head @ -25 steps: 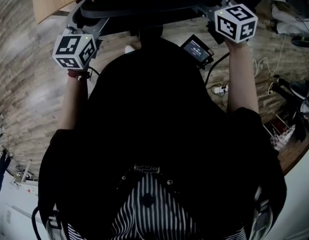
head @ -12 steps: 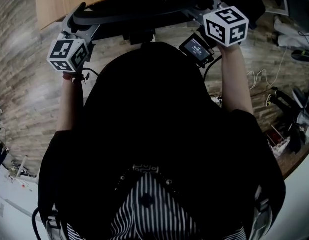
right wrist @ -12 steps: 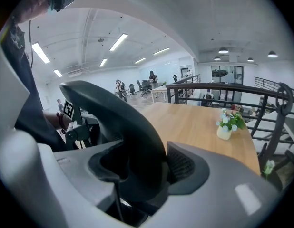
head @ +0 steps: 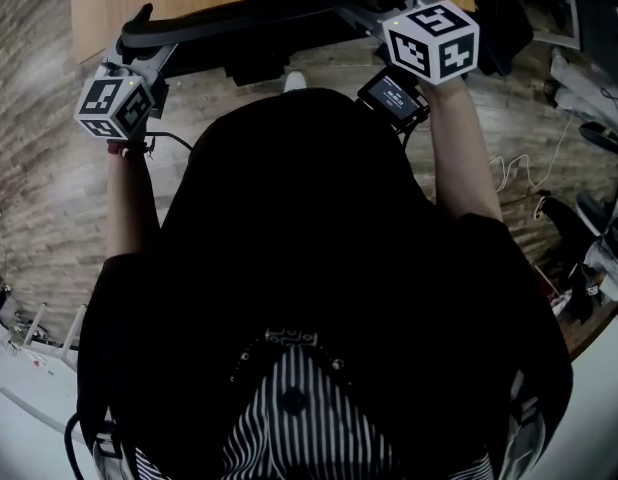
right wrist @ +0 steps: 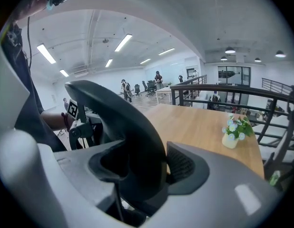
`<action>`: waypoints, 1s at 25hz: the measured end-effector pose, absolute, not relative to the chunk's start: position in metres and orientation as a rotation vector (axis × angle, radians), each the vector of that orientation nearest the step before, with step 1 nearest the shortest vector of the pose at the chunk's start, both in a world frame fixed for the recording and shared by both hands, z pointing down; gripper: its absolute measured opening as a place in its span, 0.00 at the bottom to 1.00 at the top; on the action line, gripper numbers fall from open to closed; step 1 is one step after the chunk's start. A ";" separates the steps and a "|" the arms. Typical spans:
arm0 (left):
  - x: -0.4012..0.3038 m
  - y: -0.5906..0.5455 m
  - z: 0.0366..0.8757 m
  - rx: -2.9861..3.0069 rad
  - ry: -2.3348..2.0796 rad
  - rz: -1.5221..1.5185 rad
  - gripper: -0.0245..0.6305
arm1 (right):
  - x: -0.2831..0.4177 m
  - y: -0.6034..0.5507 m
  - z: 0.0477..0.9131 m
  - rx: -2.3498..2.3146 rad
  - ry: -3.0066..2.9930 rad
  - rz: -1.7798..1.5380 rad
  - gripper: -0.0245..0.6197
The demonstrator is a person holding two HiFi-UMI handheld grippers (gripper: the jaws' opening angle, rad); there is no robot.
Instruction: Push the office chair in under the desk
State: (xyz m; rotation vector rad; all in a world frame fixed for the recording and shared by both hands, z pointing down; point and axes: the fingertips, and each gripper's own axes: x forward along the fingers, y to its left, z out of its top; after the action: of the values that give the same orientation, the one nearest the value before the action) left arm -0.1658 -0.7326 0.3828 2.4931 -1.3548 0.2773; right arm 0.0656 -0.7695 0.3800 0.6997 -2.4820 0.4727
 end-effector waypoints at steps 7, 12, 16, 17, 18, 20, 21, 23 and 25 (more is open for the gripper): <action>-0.188 -0.738 0.375 2.497 -1.373 0.236 0.62 | 0.042 -0.776 0.376 0.653 -2.498 0.461 0.42; -0.181 -0.746 0.384 2.500 -1.341 0.255 0.62 | 0.049 -0.784 0.382 0.695 -2.492 0.475 0.43; -0.175 -0.745 0.383 2.512 -1.283 0.232 0.61 | 0.056 -0.780 0.383 0.706 -2.495 0.491 0.43; -0.173 -0.745 0.381 2.522 -1.265 0.221 0.61 | 0.058 -0.781 0.382 0.706 -2.500 0.490 0.43; -0.172 -0.745 0.380 2.532 -1.245 0.216 0.61 | 0.059 -0.781 0.381 0.705 -2.501 0.488 0.43; -0.171 -0.741 0.378 2.544 -1.214 0.238 0.61 | 0.062 -0.779 0.379 0.707 -2.490 0.486 0.44; -0.173 -0.738 0.377 2.546 -1.210 0.256 0.60 | 0.065 -0.778 0.377 0.715 -2.488 0.486 0.44; -0.179 -0.735 0.376 2.540 -1.220 0.270 0.57 | 0.073 -0.778 0.365 0.746 -2.504 0.493 0.44; -0.188 -0.729 0.375 2.524 -1.234 0.261 0.52 | 0.084 -0.776 0.351 0.785 -2.528 0.514 0.44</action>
State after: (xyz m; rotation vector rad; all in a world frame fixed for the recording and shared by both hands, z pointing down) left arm -0.1876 -0.7293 0.3747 2.5237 -1.2339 0.2611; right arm 0.0841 -0.7765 0.3509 0.7848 -2.5279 0.5135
